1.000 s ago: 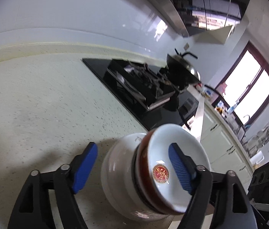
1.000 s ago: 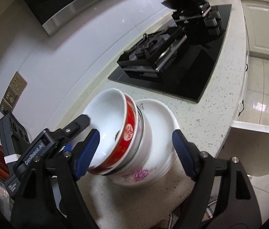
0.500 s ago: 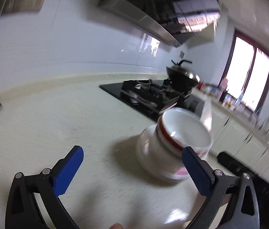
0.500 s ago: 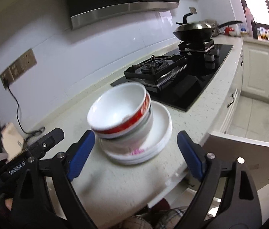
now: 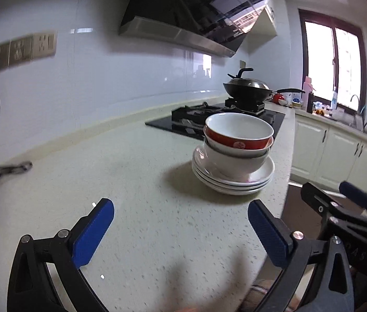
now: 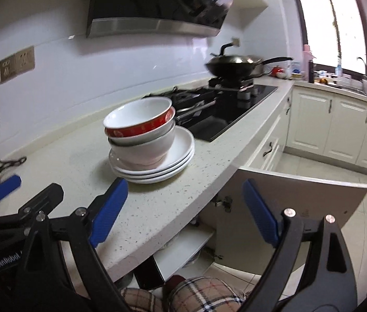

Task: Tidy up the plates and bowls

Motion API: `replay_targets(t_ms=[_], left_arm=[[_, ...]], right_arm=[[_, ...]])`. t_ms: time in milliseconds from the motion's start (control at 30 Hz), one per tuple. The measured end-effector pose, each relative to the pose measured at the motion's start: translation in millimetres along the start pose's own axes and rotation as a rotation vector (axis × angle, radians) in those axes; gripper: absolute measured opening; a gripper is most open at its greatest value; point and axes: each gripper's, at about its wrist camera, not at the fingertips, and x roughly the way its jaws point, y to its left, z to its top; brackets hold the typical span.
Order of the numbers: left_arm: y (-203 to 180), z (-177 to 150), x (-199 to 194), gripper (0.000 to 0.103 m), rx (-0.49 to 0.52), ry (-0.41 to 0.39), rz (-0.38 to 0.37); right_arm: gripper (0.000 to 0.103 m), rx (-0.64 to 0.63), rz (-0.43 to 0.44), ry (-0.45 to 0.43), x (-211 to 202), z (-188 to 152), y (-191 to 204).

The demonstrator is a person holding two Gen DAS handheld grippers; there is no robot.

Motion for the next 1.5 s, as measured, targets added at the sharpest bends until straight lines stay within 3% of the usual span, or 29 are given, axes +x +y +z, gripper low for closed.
replay_targets(t_ms=[200,533,1033,1500], left_arm=[[15,-4,1,0.103,-0.105,0.042,0.026],[14,-24,-6,0.103,-0.165,0.019,0.068],[-5,-29,-5,0.103,-0.05,-0.001,0.055],[-12,-32,-8,0.103,-0.015,-0.006,0.027]], right_arm=[[0.095,0.035,-0.08,-0.052,-13,-6,6],[0.095,0.05,-0.071,-0.009,-11,-18,-3],[0.095,-0.003,-0.1,-0.002,-2,-21,-28],[0.095,-0.045,-0.081,-0.034,-9,-15,-28]])
